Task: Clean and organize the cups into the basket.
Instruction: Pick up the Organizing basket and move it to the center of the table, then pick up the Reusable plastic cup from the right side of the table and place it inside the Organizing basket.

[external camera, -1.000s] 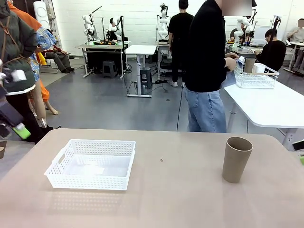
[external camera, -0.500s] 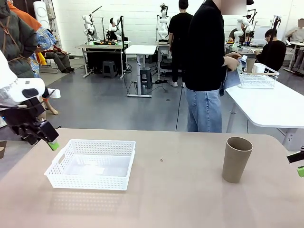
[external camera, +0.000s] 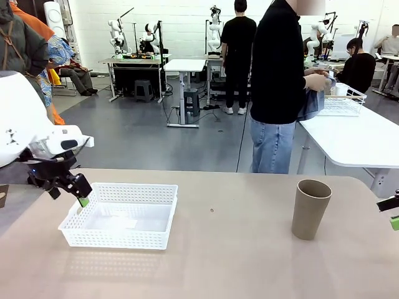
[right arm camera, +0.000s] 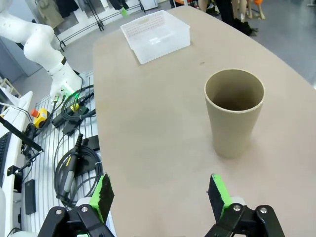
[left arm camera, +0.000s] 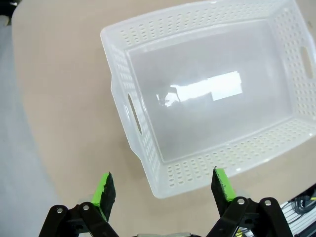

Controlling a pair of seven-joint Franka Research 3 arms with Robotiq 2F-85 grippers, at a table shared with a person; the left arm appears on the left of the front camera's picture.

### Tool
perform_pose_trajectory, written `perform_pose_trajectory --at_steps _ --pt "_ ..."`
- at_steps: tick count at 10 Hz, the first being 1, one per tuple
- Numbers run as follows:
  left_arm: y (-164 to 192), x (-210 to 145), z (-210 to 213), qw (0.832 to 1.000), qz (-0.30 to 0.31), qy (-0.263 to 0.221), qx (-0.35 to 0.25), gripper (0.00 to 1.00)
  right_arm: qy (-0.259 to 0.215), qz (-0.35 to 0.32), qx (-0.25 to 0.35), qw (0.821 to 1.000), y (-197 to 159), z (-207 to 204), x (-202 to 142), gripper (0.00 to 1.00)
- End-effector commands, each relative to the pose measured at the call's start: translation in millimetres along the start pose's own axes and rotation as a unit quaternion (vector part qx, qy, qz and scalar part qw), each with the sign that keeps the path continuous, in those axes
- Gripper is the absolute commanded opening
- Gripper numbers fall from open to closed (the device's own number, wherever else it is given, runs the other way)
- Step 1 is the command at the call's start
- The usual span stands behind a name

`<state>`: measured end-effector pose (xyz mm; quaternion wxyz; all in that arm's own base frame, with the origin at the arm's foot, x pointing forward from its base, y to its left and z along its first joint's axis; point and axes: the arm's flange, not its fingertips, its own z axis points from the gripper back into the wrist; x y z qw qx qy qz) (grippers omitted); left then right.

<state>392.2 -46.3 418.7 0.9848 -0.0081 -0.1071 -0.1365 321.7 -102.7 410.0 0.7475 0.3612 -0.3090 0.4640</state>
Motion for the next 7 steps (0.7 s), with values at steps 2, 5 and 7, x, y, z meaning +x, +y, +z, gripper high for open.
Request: perform_pose_trajectory --at_steps 2,5,7 --pt "-11.4 -35.1 -48.9 0.999 0.016 0.021 0.030 1.00 0.003 0.001 -0.004 1.000 -0.7 -2.5 1.7 1.00" --pt "-1.5 3.5 -25.9 1.000 0.007 0.019 0.010 1.00 0.003 0.001 -0.004 1.000 -0.7 -2.5 1.7 1.00" --pt "-1.5 3.5 -25.9 1.000 0.007 0.019 0.010 1.00 0.003 0.001 -0.004 1.000 -0.7 -2.5 1.7 1.00"
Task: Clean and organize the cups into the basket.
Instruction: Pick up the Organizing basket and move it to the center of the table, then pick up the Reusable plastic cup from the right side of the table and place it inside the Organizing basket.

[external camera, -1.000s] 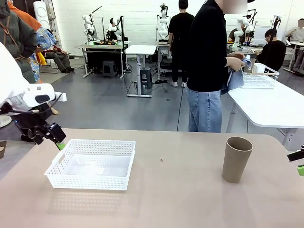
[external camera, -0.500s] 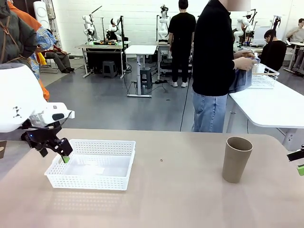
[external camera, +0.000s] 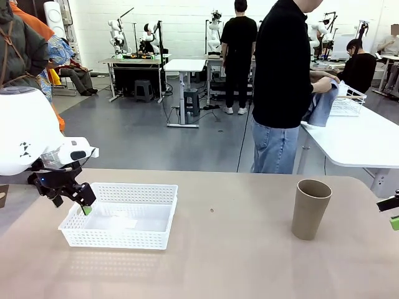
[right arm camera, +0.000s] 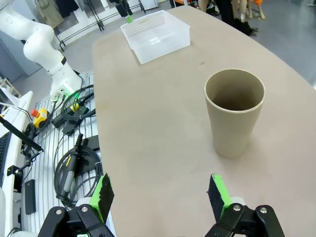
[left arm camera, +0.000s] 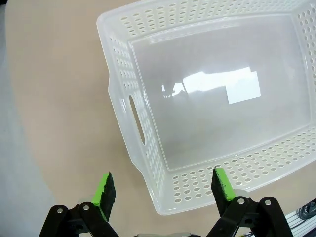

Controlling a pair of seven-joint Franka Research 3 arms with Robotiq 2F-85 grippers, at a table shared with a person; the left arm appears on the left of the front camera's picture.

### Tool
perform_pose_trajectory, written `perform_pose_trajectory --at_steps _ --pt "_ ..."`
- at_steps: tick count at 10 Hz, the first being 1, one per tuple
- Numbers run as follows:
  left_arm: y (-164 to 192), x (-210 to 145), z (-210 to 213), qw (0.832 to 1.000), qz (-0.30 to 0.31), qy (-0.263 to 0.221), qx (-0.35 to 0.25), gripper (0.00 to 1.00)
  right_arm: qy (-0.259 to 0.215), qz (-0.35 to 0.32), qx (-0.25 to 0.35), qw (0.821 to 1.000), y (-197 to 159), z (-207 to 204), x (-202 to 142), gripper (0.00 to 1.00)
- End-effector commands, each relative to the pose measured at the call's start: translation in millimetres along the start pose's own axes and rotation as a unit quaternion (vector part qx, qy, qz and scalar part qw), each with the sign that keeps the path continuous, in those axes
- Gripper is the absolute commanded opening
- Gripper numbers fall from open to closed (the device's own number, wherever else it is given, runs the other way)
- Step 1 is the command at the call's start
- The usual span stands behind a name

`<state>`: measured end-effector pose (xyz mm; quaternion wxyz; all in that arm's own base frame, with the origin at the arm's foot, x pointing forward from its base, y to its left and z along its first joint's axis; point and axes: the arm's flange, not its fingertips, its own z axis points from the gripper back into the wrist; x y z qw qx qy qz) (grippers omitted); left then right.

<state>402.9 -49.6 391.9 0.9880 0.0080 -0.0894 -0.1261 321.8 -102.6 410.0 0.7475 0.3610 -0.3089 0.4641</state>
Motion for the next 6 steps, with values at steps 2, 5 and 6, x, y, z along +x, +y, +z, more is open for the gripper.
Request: perform_pose_trajectory --at_steps 2,5,6 --pt "-0.8 -1.9 2.6 1.000 -0.002 -0.001 -0.004 1.00 0.000 0.000 0.000 1.000 0.0 0.0 0.0 1.00" --pt "8.7 2.1 0.4 1.000 0.003 -0.006 -0.010 1.00 -0.034 0.055 0.036 0.997 -34.4 -20.2 -8.4 1.00" --pt "7.9 3.2 -0.3 1.000 0.004 -0.010 -0.017 1.00 -0.041 0.061 0.033 0.997 -42.8 -24.4 -9.2 1.00"
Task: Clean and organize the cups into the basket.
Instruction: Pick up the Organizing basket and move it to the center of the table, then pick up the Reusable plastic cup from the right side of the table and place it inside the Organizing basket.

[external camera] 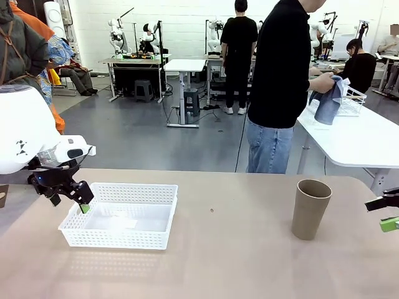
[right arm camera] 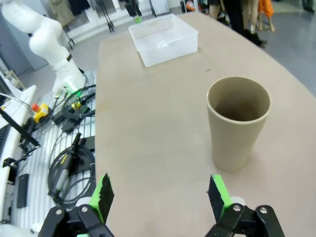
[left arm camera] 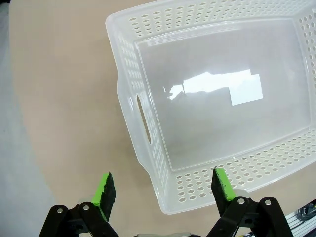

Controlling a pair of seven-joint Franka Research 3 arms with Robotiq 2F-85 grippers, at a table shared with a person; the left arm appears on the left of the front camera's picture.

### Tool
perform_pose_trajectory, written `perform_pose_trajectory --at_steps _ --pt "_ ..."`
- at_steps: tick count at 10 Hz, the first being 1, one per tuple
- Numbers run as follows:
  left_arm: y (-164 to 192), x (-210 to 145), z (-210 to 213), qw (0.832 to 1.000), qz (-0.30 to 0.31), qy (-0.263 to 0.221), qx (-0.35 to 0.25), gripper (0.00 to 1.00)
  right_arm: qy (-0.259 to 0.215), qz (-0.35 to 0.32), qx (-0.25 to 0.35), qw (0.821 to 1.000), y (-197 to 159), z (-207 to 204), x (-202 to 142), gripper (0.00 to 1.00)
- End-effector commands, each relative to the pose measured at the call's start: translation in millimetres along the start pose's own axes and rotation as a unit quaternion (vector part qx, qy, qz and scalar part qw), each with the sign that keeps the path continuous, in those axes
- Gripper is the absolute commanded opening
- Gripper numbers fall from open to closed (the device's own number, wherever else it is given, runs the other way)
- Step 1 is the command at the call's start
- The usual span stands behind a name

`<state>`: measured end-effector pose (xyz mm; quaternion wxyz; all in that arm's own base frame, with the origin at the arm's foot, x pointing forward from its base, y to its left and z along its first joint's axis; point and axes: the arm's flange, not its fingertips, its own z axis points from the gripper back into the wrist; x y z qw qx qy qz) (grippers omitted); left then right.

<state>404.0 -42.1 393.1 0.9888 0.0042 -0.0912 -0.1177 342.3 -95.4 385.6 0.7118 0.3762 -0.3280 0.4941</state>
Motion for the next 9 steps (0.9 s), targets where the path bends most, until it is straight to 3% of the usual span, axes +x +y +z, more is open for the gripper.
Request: perform_pose_trajectory --at_steps 1,3,5,9 --pt "1.4 5.5 -3.0 1.000 0.000 -0.009 -0.024 1.00 -0.024 0.020 0.006 0.999 -31.7 -6.5 -6.1 1.00" --pt "1.2 5.8 -3.3 0.999 0.009 -0.010 -0.035 1.00 -0.015 0.022 0.008 1.000 -54.0 -22.3 -11.7 1.00" --pt "1.1 0.8 -1.2 1.000 0.008 -0.001 -0.009 1.00 -0.005 0.009 0.014 1.000 -80.4 -44.4 -14.7 1.00" --pt "1.1 0.8 -1.2 1.000 0.008 -0.001 -0.009 1.00 0.004 0.031 0.015 0.999 -105.8 -66.4 -16.9 1.00"
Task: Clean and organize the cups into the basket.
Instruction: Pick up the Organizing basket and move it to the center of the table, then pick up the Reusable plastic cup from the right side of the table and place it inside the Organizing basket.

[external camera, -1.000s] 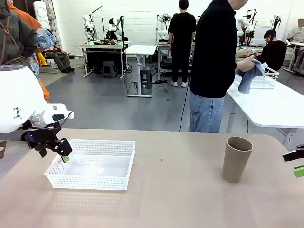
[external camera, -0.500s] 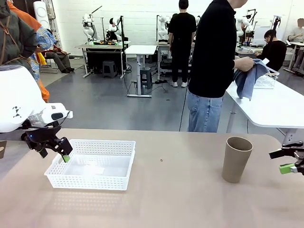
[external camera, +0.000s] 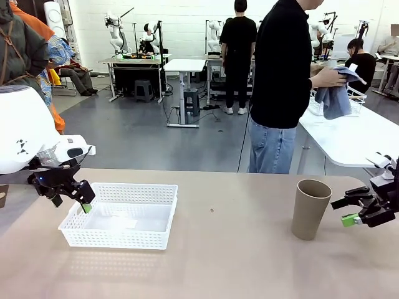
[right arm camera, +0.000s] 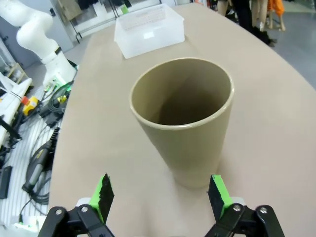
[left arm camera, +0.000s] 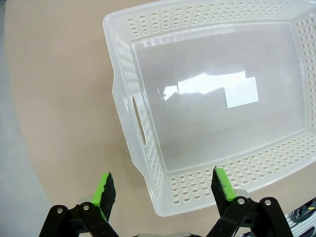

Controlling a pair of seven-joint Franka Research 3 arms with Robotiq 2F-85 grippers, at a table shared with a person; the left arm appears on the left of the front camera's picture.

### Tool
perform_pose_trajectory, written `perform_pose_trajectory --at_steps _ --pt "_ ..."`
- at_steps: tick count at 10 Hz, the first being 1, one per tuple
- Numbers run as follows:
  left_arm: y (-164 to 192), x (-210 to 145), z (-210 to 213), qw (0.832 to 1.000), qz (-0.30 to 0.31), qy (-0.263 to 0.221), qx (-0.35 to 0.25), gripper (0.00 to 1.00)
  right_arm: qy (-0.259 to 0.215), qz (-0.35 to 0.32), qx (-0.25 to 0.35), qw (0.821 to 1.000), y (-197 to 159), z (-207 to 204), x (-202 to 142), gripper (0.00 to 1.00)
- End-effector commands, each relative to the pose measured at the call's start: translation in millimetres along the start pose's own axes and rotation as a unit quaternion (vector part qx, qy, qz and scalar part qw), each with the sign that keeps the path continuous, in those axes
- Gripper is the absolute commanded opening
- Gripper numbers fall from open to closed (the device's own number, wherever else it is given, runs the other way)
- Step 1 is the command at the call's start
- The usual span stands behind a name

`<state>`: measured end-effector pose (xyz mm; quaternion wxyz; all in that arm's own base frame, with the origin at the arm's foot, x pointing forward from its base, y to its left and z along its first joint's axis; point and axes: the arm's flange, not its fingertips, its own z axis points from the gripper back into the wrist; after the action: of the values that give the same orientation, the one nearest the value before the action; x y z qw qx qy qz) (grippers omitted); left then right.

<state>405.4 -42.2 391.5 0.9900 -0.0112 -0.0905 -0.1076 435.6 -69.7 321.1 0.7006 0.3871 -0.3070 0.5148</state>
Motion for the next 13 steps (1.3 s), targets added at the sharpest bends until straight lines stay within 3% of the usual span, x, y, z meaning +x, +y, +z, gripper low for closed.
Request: perform_pose_trajectory --at_steps 1,2,3,9,13 --pt "0.9 -0.3 0.6 1.000 -0.004 0.000 0.006 1.00 -0.008 0.025 -0.022 0.999 -13.6 -1.9 -4.5 1.00" --pt "0.9 -0.3 0.6 1.000 -0.004 0.000 0.006 1.00 0.000 0.011 -0.049 0.999 -14.9 1.0 -5.5 1.00" --pt "0.9 -0.3 0.6 1.000 -0.004 0.000 0.006 1.00 0.002 0.007 -0.004 1.000 -5.0 1.0 -0.4 1.00" --pt "0.0 0.0 0.0 1.000 0.000 0.000 0.000 1.00 0.001 0.007 -0.008 1.000 -7.6 2.4 -0.4 1.00" --pt "0.7 -7.4 -19.7 0.999 -0.019 -0.013 0.031 1.00 -0.047 0.103 -0.013 0.994 -22.4 -6.7 -4.9 1.00"
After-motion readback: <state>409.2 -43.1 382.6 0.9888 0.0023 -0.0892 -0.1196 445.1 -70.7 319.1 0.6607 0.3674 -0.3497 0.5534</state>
